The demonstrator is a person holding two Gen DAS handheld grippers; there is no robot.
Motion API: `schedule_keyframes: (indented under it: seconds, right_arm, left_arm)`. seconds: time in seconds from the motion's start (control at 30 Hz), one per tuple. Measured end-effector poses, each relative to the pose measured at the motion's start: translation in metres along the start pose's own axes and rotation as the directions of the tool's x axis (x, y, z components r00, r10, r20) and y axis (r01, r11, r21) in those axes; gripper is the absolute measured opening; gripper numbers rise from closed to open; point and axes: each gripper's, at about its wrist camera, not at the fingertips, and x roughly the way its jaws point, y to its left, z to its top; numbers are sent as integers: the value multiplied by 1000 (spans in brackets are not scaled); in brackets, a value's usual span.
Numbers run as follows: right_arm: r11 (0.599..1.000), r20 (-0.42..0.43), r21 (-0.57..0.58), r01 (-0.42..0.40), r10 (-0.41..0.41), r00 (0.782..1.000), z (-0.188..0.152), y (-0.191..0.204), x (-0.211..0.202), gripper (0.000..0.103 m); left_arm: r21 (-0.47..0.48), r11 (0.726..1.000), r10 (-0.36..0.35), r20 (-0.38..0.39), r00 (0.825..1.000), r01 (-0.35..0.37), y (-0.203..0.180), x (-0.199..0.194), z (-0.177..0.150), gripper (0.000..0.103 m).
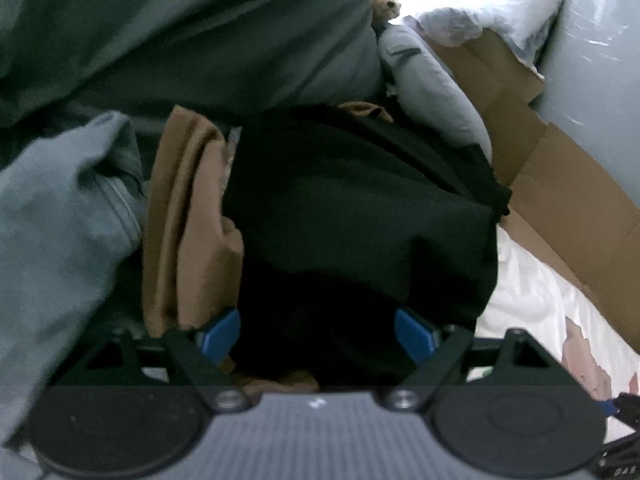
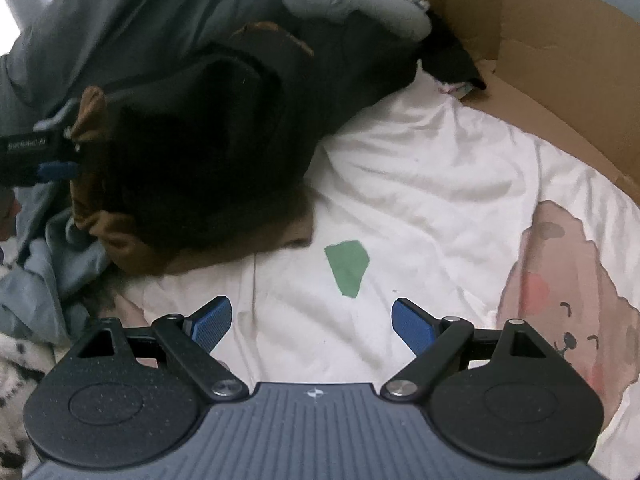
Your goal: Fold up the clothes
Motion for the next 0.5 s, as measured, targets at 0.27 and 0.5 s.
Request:
schedule_keyframes:
  seconds: [0.27,0.5]
  right_arm:
    - [1000,-13,-11,-4,4,1000,-2,5,15,91]
    - [999,16,3,-39,39,999,2,7,14,91]
  left_arm:
    - [-57,998,-35,11,999,36,0,25,-9,64]
    - [-94,995,-39,21,999,40,3,28,-16,9]
